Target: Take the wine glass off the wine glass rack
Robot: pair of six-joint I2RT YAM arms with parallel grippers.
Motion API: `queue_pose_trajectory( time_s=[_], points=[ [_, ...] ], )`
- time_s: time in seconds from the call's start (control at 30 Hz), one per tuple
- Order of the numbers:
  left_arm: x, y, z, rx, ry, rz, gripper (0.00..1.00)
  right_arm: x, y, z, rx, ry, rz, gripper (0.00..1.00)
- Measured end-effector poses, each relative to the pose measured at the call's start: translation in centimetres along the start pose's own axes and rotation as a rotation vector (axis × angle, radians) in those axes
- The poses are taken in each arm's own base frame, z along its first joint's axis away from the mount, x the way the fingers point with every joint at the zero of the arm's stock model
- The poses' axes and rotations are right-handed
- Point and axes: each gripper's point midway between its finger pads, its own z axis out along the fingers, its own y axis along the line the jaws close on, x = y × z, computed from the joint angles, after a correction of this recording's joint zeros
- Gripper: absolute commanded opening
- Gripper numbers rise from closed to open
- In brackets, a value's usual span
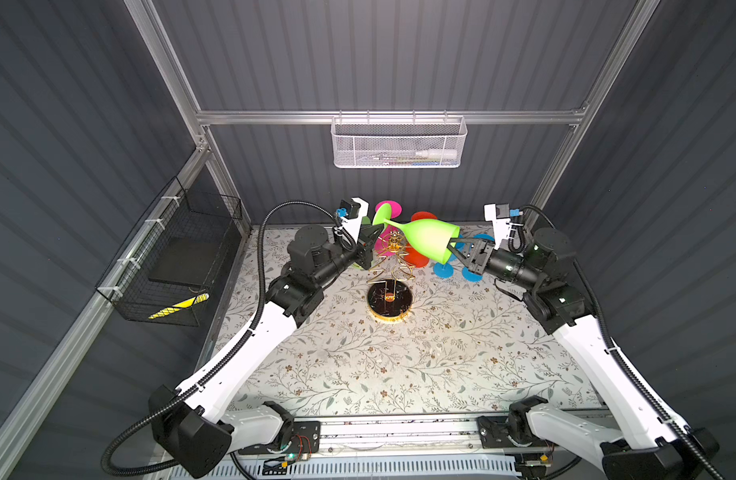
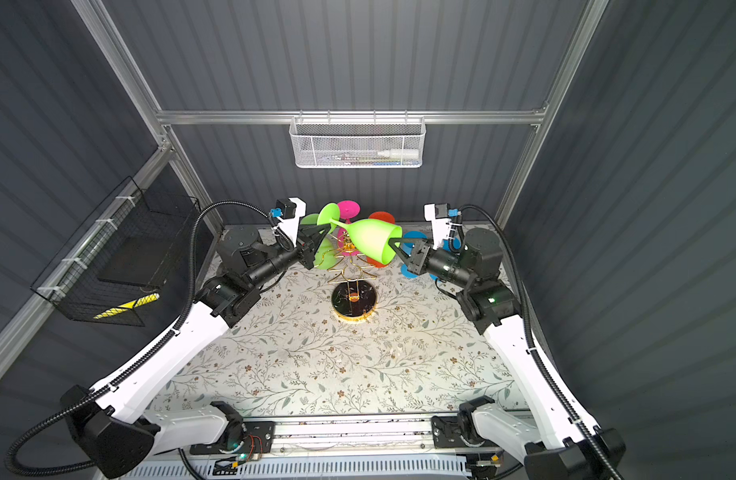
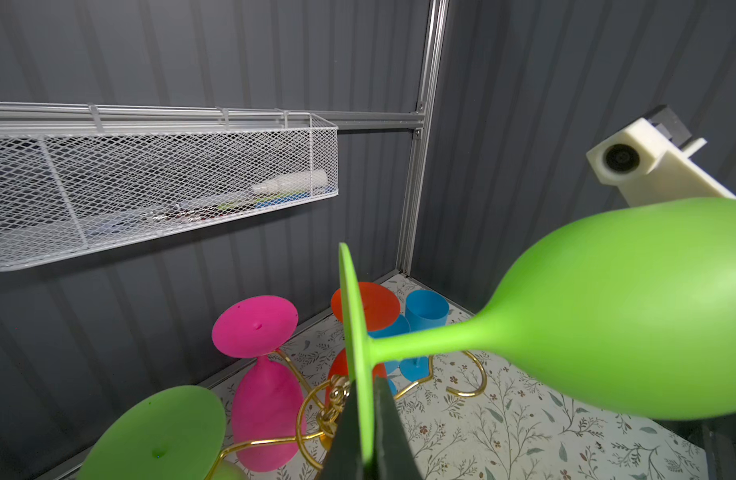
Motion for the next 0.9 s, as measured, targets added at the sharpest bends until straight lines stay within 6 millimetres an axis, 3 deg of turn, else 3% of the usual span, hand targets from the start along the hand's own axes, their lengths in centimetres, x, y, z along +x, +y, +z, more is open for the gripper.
queue_pose_trajectory(
  time_s=[0.13,0.27,0.43,0.57,0.77,0.9],
  points=[
    [0.0,0.2,-0.1,-0.012,-0.007,-0.003,0.51,-0.8,-0.1,-0.5,0.031,-0.017,-0.011,0.0],
    [0.5,0.7,-0.5,-0.045,-0.002,-0.004,0.7,-2.1,-0.6,-2.3,0.092,-0.065,-0.03,0.0],
    [0.7,1.8,-1.6,-0.122,-0.011,0.01,0.81,-4.4,-0.6,-6.6,0.234,-0.143,-0.097,0.0],
    [-0.1,3.0,-2.9,-0.208,-0.041,0.042,0.88,-5.1,-0.4,-11.3,0.397,-0.195,-0.156,0.0],
    [-0.4,5.0,-4.9,-0.351,-0.073,0.105,0.93,-2.5,-0.1,-16.6,0.627,-0.148,-0.193,0.0],
    [0.4,6.2,-5.6,-0.431,-0.067,0.128,0.94,0.6,-2.2,-18.5,0.773,-0.036,-0.158,0.0]
  ],
)
